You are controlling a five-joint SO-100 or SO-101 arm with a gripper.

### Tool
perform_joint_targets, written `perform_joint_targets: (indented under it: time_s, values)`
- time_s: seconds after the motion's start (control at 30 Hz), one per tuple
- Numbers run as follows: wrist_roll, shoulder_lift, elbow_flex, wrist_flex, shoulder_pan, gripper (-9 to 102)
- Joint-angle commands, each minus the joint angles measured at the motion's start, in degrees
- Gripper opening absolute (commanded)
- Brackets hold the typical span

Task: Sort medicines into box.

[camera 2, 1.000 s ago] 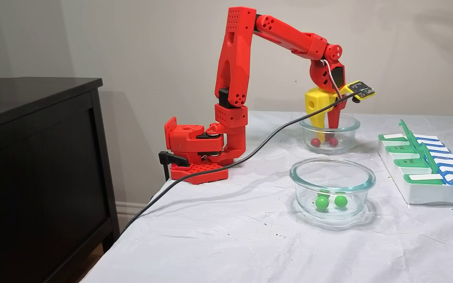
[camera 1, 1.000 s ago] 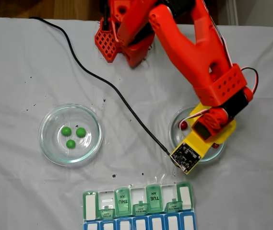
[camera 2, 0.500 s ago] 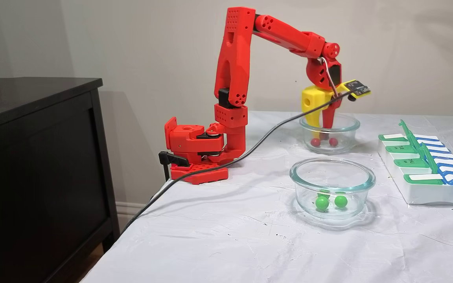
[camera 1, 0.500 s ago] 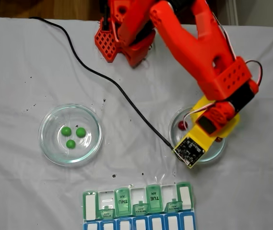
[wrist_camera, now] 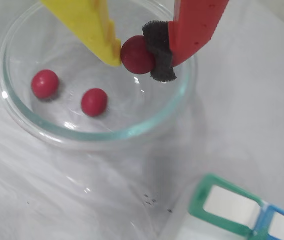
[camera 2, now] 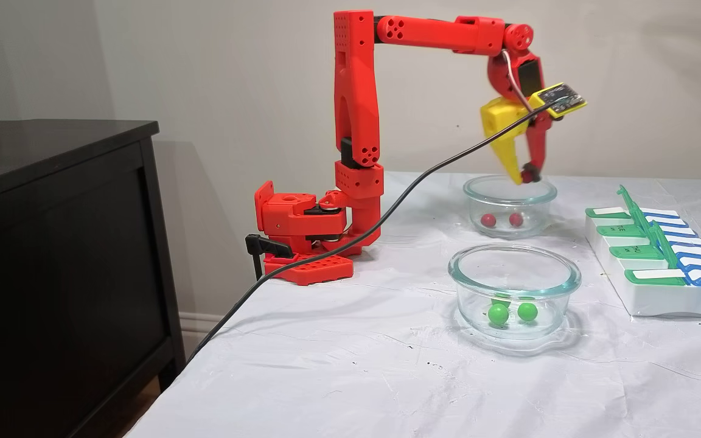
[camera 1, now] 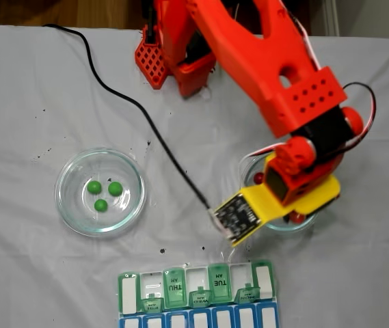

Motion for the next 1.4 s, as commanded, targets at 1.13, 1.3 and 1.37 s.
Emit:
perform_joint_targets:
  time_s: [1.13,1.3,1.37]
  values:
    - [-2.02,-15.38,-12.74,-16.52,13.27,0]
    - [-2.37,-16.96,-14.41,-15.64,13.71,0]
    - [-2.29,-16.52,-14.06,-16.44,13.80,0]
